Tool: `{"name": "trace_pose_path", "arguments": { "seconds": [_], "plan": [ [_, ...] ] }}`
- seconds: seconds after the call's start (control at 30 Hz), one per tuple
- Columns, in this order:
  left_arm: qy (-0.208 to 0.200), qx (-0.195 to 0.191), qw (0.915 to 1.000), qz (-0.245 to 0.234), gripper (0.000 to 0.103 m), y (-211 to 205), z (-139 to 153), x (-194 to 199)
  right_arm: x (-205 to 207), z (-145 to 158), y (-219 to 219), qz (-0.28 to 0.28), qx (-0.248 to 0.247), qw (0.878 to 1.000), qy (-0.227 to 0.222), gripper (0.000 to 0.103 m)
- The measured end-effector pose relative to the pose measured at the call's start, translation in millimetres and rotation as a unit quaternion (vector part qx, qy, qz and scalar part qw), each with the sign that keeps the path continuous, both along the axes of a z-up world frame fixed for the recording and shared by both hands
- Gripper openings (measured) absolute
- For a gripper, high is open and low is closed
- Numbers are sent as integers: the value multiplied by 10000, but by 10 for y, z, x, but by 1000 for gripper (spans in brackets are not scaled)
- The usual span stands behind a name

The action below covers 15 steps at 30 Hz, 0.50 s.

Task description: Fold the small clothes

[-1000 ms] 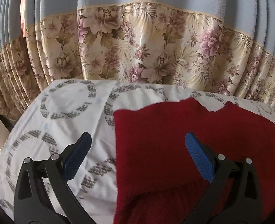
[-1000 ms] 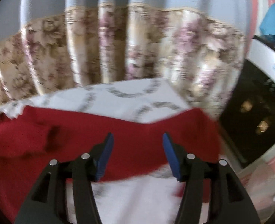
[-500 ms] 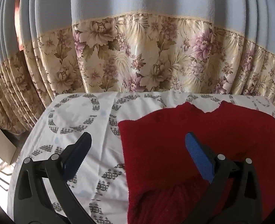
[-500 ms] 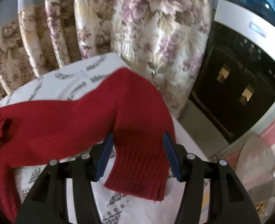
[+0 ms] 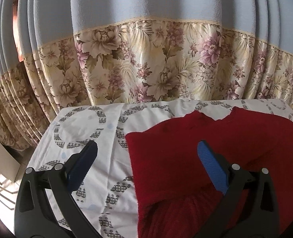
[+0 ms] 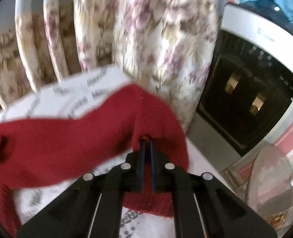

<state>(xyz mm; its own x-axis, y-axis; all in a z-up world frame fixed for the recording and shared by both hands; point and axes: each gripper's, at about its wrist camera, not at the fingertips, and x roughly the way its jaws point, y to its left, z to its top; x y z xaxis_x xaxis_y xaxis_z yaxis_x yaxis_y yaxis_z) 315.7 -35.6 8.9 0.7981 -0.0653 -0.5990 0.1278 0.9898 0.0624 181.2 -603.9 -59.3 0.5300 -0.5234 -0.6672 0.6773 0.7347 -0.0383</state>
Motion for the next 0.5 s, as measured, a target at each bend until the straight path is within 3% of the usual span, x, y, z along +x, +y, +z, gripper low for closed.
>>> {"name": "trace_pose_path", "arguments": {
  "seconds": [0.07, 0.2, 0.37, 0.5],
  "plan": [
    [7, -46, 10000, 13, 100, 25, 6, 5, -49, 166, 13, -24, 17, 9995, -300, 4],
    [19, -75, 10000, 30, 100, 46, 9, 6, -3, 434, 46, 574, 1010, 9891, -910, 4],
    [-6, -95, 10000, -9, 100, 37, 35, 0, 284, 611, 567, 1392, 1270, 9762, -1070, 4],
    [10, 5, 10000, -77, 100, -21, 8, -10, 653, 591, 1226, 2035, 1304, 9659, -926, 4]
  ]
}}
